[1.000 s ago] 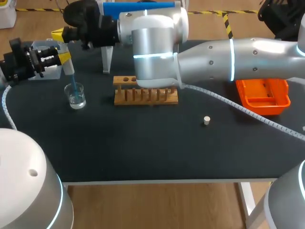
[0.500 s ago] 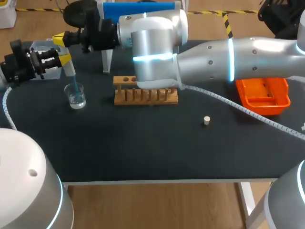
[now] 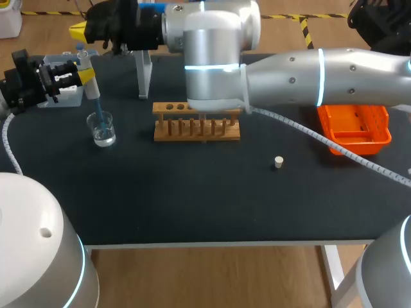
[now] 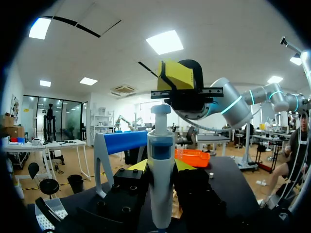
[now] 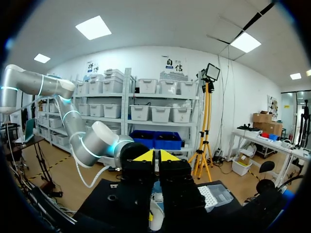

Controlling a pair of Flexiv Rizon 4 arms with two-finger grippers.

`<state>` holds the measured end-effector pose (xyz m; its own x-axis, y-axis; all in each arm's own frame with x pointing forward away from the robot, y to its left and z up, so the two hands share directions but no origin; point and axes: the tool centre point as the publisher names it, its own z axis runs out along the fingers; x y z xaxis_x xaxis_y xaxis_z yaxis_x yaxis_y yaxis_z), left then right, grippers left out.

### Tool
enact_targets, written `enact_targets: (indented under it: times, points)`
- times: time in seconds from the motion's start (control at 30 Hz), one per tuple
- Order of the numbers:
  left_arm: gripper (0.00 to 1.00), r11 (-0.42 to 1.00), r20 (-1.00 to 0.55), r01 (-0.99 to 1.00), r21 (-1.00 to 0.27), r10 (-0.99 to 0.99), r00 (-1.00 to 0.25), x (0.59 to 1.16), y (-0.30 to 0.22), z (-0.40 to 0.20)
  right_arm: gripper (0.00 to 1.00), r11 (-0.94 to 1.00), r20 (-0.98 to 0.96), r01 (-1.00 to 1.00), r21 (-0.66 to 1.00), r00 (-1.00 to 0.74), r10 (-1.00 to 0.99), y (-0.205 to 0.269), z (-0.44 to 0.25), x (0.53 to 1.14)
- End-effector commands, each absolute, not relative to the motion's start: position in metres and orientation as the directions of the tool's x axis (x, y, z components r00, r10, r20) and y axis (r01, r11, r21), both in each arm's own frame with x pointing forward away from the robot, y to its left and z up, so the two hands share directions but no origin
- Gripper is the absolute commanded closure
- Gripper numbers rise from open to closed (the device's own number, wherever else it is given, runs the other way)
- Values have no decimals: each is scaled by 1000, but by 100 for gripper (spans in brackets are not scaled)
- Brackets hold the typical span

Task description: Invert the test tube, pick up the pipette, mount the tip to pipette, aspirate from beaker and dispense into the tube, eject the tip, return the pipette, and cap with the stopper.

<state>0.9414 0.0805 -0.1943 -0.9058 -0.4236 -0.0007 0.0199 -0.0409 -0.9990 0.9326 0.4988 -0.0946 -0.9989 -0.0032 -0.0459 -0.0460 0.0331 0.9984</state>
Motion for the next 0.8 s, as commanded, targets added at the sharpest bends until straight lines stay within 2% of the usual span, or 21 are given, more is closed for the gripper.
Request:
enact_targets:
  times: [0.03, 0.5, 0.8]
  points:
    - [100, -42, 0, 19, -999, -420, -908, 941, 82, -194, 0, 49, -52, -51, 998, -999, 13, 470, -81, 923]
    - [100, -42, 0, 19, -999, -420, -908, 941, 82, -194, 0, 144, -169, -168, 975, -986, -3, 366, -63, 901]
    - [100, -42, 0, 19, -999, -420, -908, 941, 82, -194, 0, 210, -199, -202, 957, -979, -37, 302, -77, 891]
